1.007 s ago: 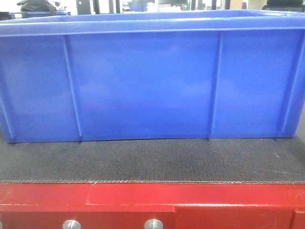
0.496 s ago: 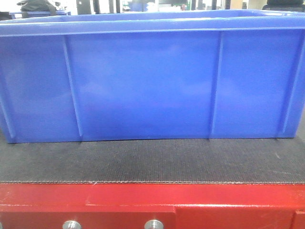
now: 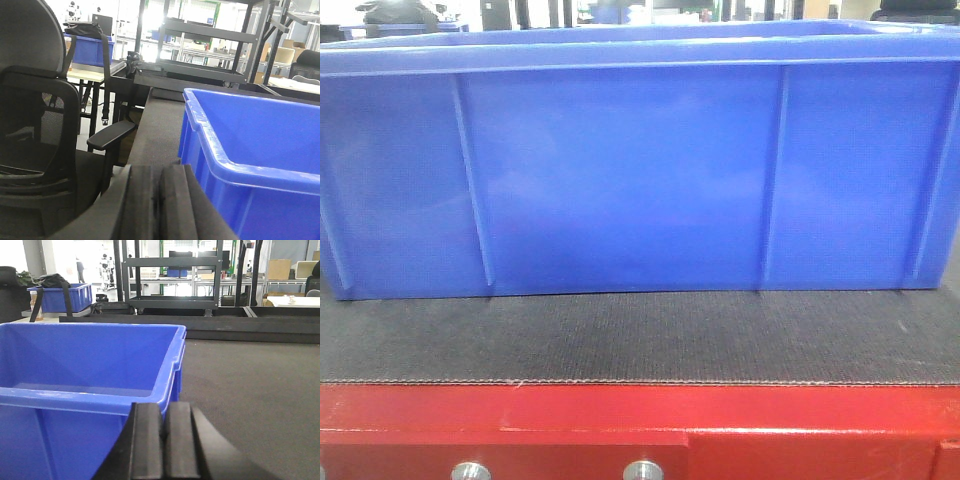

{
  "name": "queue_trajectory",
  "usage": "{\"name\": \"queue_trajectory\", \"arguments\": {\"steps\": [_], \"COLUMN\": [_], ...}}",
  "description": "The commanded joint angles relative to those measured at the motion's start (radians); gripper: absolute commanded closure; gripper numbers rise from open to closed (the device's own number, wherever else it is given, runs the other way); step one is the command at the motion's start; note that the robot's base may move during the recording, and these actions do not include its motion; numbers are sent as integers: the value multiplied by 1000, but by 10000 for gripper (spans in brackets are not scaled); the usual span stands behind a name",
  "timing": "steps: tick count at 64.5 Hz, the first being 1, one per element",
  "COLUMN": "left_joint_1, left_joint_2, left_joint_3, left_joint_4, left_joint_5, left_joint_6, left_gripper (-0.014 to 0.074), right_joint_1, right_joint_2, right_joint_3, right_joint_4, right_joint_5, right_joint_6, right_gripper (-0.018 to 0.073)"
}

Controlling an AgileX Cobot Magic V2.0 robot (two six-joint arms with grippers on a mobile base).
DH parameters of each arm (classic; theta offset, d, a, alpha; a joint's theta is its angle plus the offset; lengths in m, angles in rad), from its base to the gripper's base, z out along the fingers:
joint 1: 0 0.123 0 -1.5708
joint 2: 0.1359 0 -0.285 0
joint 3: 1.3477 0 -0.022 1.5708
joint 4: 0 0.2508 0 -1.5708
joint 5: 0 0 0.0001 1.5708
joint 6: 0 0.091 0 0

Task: Move blue bin to conveyor side
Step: 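Open both grippers and release the blue bin's rims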

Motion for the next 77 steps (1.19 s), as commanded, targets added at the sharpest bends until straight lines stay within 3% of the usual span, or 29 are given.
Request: {"name": "queue_trajectory", "arguments": {"steps": [1,42,60,69,77], "left_joint_1": [4,4,4,4,4], "left_joint_2": [-6,-6,-6,-6,-6], "left_joint_3": [-1,-1,-1,-1,-1], "left_joint_4": [-2,-2,-2,-2,-2], "left_joint_5": [-26,-26,-26,-26,-28], "left_joint_6": [-3,-3,-3,-3,-3], "left_gripper": [584,584,584,584,584], "right_joint_1": [0,0,-159,-168,-168], "right_joint_2": [-6,-6,-61,-112,-112], "right_joint_3": [2,22,220,277,277], "right_joint_4": [-4,-3,117,117,117], "right_joint_5": [-11,-24,-172,-237,-198], "right_joint_6": [-3,-33,-147,-147,-147], "right_gripper": [648,648,648,648,648]}}
